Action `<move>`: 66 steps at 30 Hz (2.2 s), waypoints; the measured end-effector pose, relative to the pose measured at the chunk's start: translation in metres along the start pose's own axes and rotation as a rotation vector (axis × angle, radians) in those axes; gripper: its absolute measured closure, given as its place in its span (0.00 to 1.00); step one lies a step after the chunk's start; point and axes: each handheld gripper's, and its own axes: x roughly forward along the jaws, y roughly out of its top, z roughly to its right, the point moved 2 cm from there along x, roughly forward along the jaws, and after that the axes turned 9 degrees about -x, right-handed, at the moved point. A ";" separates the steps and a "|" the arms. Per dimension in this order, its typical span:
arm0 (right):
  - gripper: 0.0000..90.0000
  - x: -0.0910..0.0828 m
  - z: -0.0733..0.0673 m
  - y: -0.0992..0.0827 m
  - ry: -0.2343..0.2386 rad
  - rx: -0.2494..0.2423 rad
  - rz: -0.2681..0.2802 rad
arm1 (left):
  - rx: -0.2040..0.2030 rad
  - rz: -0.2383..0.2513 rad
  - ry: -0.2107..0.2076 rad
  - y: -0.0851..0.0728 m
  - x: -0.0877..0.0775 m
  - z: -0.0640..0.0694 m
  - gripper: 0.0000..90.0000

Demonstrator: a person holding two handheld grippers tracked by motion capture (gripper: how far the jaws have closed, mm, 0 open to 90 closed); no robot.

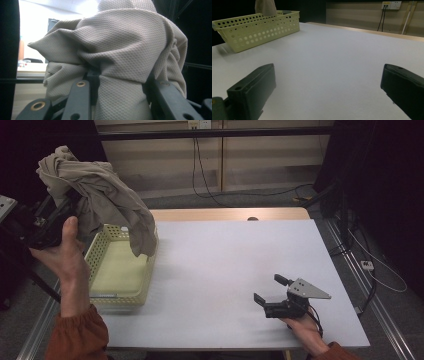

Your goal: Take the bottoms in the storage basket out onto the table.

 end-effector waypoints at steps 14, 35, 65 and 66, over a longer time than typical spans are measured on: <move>0.00 0.000 0.000 0.000 0.002 0.001 0.000 | -0.005 -0.028 -0.056 -0.004 0.014 0.018 0.71; 0.00 0.000 0.000 0.000 0.005 -0.004 0.003 | -0.018 -0.071 -0.147 -0.023 0.032 0.048 0.71; 0.00 0.000 -0.001 0.000 0.009 -0.003 0.004 | 0.000 -0.150 -0.240 -0.047 0.058 0.085 0.71; 0.00 0.000 -0.001 0.000 0.010 -0.003 0.004 | 0.004 -0.157 -0.245 -0.047 0.059 0.086 0.71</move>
